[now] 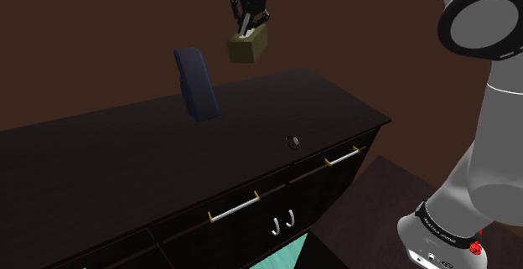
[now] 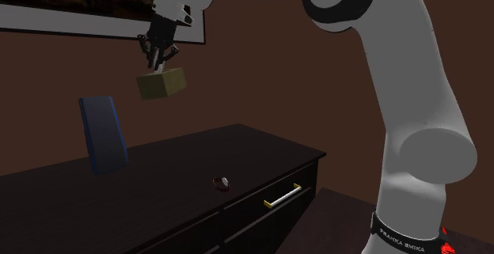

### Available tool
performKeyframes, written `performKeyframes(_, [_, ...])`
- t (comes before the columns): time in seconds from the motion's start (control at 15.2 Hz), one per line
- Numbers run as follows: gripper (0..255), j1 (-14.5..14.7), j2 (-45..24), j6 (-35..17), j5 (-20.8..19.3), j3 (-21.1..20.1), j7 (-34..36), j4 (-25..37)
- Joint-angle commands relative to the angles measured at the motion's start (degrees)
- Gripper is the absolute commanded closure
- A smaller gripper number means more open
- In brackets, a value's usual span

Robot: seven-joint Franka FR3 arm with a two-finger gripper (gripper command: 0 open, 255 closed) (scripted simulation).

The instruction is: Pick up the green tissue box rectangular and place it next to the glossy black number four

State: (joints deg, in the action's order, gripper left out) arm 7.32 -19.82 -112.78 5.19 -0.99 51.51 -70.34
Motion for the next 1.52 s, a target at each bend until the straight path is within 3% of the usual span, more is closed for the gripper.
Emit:
performKeyframes(0.0, [255, 0.0, 0.7, -1.9, 0.1, 0.0, -0.1, -2.6])
performKeyframes(1.45, [255, 0.0, 1.3, -19.1, 1.0, -0.3, -1.9, -20.5])
